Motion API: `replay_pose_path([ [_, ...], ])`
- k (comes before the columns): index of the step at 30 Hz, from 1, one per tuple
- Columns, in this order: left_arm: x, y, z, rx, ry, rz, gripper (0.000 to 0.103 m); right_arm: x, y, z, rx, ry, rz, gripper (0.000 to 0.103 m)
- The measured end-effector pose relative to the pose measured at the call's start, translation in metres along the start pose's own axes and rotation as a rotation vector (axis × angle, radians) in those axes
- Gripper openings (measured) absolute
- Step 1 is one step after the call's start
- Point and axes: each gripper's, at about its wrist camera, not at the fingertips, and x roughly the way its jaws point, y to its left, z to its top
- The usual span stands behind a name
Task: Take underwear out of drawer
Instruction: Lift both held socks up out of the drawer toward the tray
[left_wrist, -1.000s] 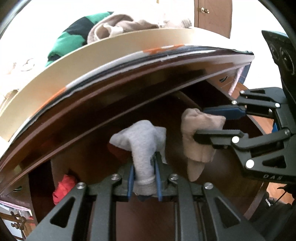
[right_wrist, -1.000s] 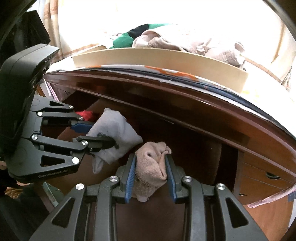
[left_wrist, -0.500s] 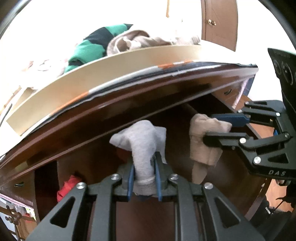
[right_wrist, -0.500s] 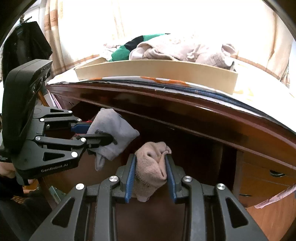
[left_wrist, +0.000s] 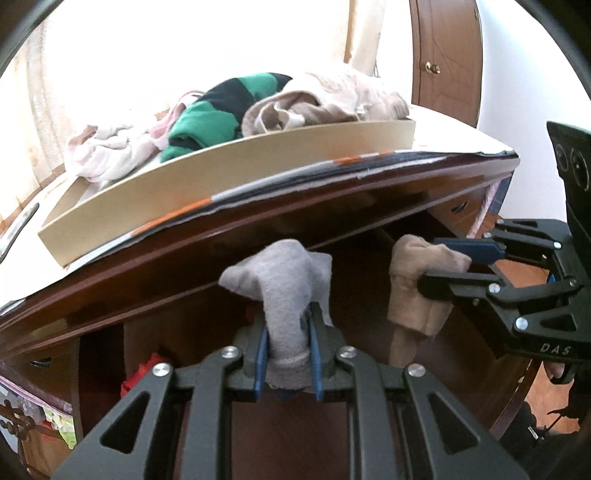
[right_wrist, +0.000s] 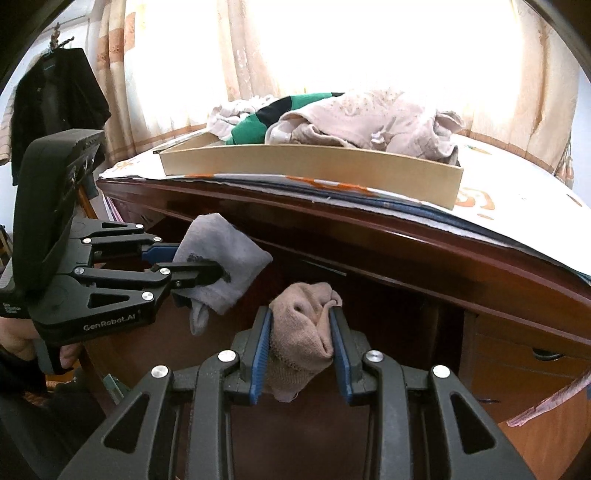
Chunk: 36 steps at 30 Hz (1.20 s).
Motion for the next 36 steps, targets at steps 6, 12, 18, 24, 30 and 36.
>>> replay_pose_path([
  [6, -0.002, 0.001, 0.001, -0.014, -0.029, 0.007, 0.017, -0.008, 0.001, -0.003, -0.011, -0.027, -0.002, 0.033],
  [12, -0.007, 0.004, 0.0, -0.028, -0.057, 0.013, 0.017, -0.009, 0.004, -0.005, -0.012, -0.04, -0.003, 0.033],
  [18, -0.013, 0.009, -0.001, -0.048, -0.091, 0.021, 0.017, -0.011, 0.01, -0.004, -0.023, -0.07, -0.005, 0.033],
  [24, -0.016, 0.01, -0.002, -0.058, -0.115, 0.026, 0.017, -0.017, 0.011, -0.006, -0.029, -0.1, 0.002, 0.033],
  [30, -0.02, 0.01, -0.003, -0.063, -0.136, 0.027, 0.017, -0.023, 0.013, -0.009, -0.041, -0.123, 0.003, 0.033],
  [36, -0.023, 0.011, -0.005, -0.068, -0.166, 0.034, 0.017, -0.025, 0.015, -0.01, -0.051, -0.148, 0.006, 0.033],
])
